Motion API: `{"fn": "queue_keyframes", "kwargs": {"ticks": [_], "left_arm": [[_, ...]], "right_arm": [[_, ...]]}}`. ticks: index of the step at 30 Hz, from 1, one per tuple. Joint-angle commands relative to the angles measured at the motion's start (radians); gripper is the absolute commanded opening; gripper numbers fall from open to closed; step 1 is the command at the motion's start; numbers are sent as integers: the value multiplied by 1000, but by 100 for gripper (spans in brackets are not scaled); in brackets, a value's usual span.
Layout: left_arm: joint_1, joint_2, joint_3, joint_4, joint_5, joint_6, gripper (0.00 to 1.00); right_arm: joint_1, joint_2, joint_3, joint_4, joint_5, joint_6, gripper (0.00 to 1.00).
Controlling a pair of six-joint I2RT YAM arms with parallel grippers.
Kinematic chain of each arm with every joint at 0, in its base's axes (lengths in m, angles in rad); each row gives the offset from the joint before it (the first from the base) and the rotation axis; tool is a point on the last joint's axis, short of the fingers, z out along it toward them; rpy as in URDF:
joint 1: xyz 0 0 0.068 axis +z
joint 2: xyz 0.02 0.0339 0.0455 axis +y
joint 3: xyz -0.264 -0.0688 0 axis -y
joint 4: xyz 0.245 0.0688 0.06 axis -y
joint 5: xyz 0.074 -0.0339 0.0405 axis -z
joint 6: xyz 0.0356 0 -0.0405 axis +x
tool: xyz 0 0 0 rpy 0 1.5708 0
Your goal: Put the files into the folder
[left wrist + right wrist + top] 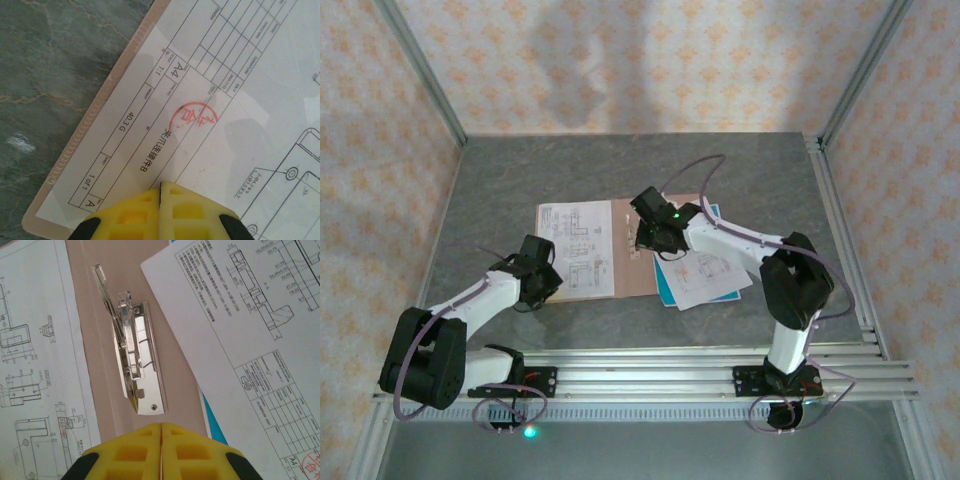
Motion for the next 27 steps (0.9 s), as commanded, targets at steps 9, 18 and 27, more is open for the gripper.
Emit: {"fn": "queue_keyframes", "kwargs": {"ticks": [9,18,27], "left_arm": [[-19,-95,118,-217,-69,67,41],[-312,-166,130,-32,44,-122,41],[-741,98,183,249,-70,-392,41]], "right_arm": [[-76,-215,-233,54,-5,60,8],[-240,-359,-428,21,-102,42,12],[-285,-483,-507,-50,-93,46,25]]}}
